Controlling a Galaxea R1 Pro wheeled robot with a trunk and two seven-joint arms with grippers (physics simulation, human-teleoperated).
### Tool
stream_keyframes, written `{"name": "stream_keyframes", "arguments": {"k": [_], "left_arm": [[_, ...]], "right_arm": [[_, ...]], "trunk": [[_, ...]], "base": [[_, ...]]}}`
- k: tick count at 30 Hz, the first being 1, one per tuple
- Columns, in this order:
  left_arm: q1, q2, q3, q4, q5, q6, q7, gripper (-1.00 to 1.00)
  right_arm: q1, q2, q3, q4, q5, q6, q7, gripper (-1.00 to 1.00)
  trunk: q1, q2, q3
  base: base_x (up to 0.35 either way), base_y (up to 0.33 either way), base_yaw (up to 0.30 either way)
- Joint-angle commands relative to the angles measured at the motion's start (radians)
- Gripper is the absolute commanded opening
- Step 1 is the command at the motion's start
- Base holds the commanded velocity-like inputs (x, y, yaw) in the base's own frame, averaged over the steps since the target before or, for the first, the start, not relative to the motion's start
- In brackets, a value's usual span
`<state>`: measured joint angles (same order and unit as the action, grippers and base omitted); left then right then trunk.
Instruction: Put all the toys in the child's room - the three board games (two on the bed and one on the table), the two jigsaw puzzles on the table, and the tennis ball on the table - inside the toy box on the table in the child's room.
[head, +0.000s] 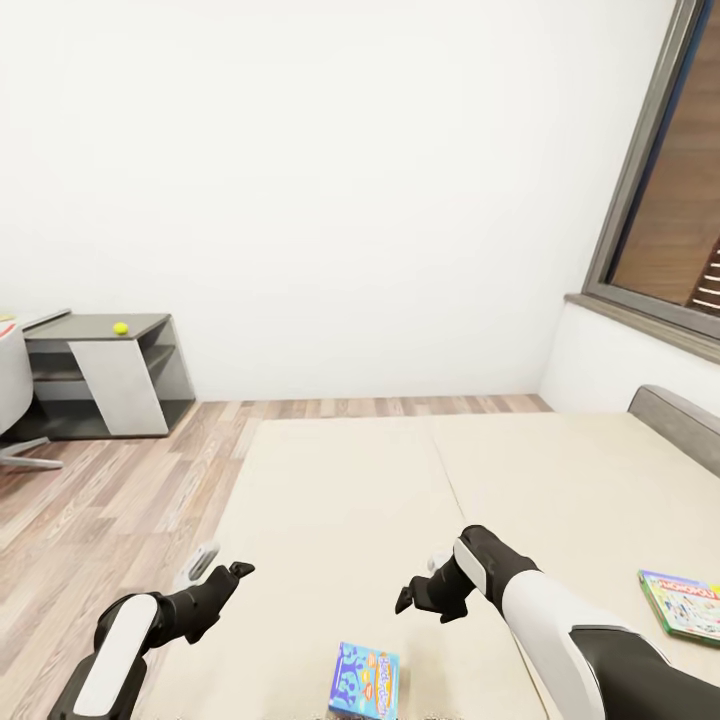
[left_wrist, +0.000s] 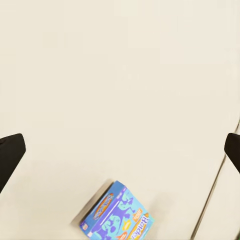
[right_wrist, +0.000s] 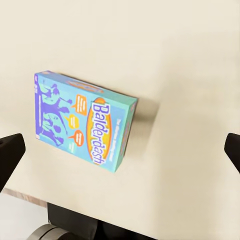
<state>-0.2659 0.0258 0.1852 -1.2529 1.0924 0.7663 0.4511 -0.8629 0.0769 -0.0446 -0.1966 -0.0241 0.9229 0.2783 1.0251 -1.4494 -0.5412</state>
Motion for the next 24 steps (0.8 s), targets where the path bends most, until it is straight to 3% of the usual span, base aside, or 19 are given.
{"name": "stream_keyframes", "arguments": {"k": [1, 24], "left_arm": [[-0.001, 0.000, 0.001, -0.001, 0.010, 0.002, 0.009, 1.00], [-0.002, 0.003, -0.002, 0.001, 0.011, 0.002, 0.007, 1.00]], "right_arm": [[0.000, 0.000, -0.004, -0.001, -0.002, 0.005, -0.002, 1.00], [0.001, 0.000, -0.005, -0.001, -0.003, 0.005, -0.002, 1.00]], "trunk": [[0.000, -0.001, -0.003], [0.000, -0.001, -0.040]], "base": [[0.000, 0.000, 0.000], [0.000, 0.000, 0.000]]}}
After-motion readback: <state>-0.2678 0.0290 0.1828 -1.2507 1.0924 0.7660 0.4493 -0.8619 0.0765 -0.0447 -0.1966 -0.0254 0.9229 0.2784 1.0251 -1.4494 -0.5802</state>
